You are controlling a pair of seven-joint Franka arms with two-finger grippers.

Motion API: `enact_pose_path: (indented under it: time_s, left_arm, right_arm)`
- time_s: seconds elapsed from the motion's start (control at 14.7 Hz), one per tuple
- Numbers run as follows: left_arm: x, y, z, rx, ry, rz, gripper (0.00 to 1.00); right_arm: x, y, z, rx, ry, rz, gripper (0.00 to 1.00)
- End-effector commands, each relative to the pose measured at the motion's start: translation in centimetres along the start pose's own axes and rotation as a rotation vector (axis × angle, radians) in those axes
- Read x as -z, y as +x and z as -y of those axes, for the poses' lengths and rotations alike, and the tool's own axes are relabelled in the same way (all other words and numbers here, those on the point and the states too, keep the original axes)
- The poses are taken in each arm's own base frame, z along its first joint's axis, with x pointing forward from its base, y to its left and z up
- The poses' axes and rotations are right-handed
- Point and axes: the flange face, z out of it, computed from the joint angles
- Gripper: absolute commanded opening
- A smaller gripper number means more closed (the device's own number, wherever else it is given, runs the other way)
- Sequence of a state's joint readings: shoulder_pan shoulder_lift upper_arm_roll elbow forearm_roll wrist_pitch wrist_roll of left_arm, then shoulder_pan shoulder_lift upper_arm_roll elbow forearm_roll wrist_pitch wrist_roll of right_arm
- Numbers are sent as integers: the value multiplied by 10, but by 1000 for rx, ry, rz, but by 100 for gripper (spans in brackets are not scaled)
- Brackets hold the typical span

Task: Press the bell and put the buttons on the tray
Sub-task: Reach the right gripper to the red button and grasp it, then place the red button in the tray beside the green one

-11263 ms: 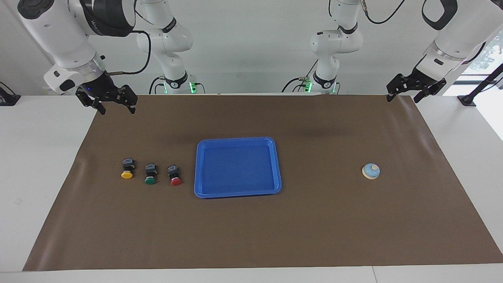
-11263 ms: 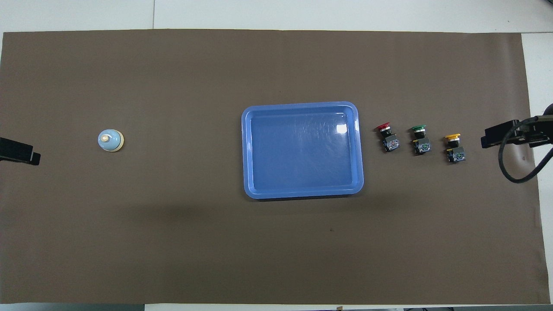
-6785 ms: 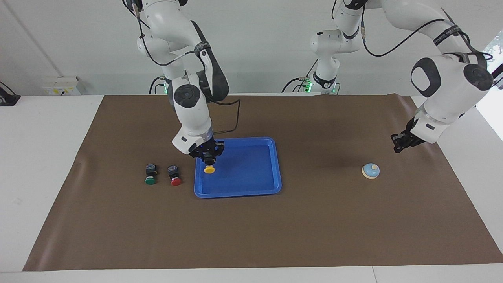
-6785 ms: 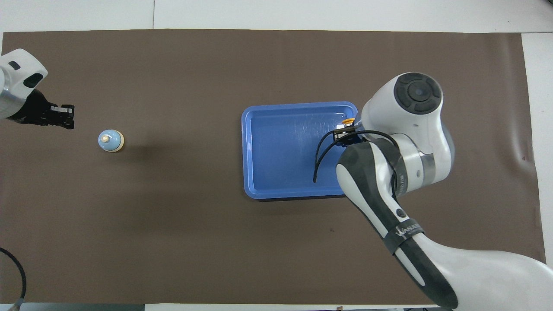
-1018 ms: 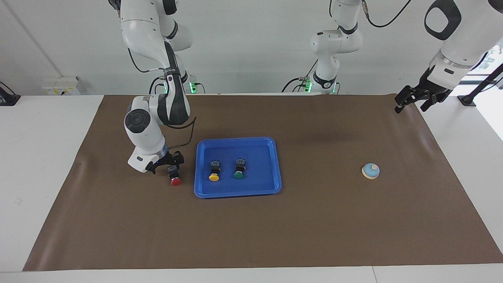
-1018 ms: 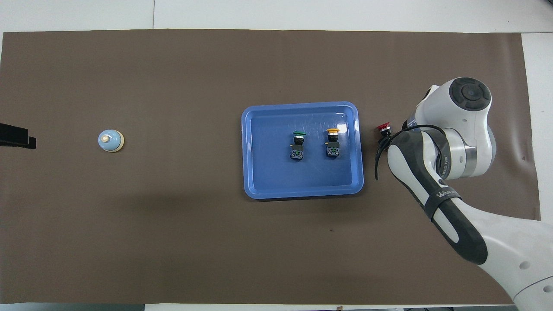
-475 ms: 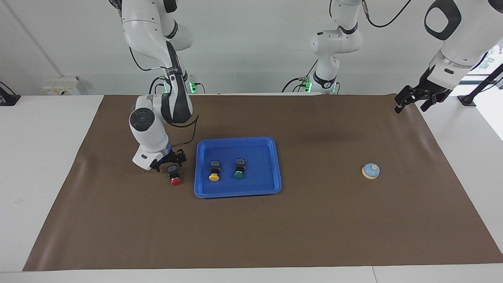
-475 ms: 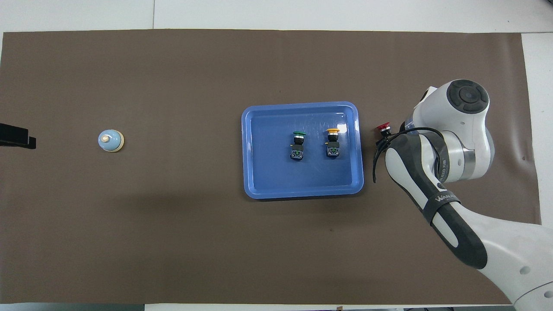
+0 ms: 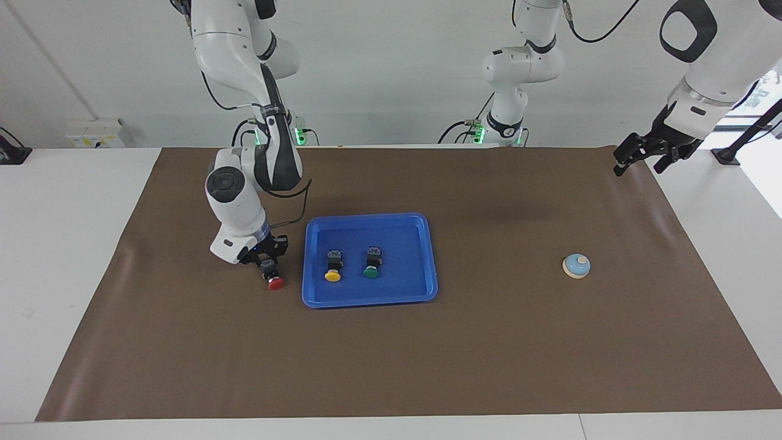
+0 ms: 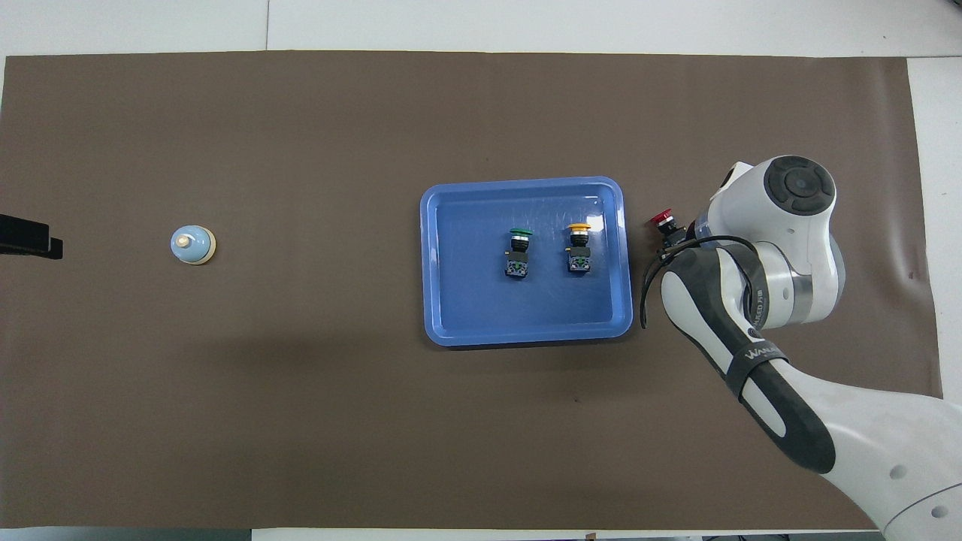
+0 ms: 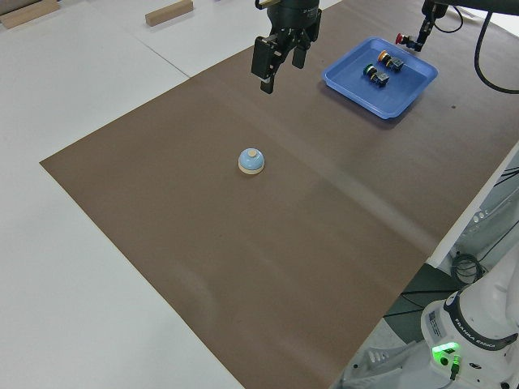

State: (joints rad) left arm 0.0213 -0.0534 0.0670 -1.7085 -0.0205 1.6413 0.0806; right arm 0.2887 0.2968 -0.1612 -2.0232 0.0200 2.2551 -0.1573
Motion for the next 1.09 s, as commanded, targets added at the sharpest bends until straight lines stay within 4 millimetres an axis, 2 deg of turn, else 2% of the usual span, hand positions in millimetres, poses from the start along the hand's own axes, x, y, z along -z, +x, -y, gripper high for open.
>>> enact_pose_path:
  time_s: [0.0,0.14,0.27,0.34,0.41,0.47,0.54,0.68,0.81,0.88,1.02]
  left_arm:
    - [3,-6,-2,7,6,-6,100]
    - [3,-6,-2,7,6,-6,100]
    - [3,-6,-1,9,6,-4,100]
    - [3,-6,-2,7,6,-4,100]
    - [3,-6,-2,7,6,-4,100]
    - [3,-6,-2,7,6,-4,100]
    - [3,-6,-2,7,6,-6,100]
    - [3,-6,-1,9,6,-4,100]
    - [3,-6,-2,7,6,-4,100]
    - [3,-6,-2,7,6,-4,100]
    - [3,-6,-2,7,6,-4,100]
  right_arm:
    - [52,23,27,-22,10,19,0]
    - [93,53,72,-79,-2,45,0]
    - [112,66,141,-196,53,38,0]
    - [112,69,161,-288,92,39,0]
    - [107,72,200,-324,95,39,0]
    - [100,72,249,-342,86,33,0]
    - [94,76,277,-387,87,13,0]
    - [83,82,304,-422,127,-54,0]
    - [72,81,313,-435,162,-83,0]
    - [64,77,328,-429,177,-81,0]
    - [49,80,325,-444,187,-97,0]
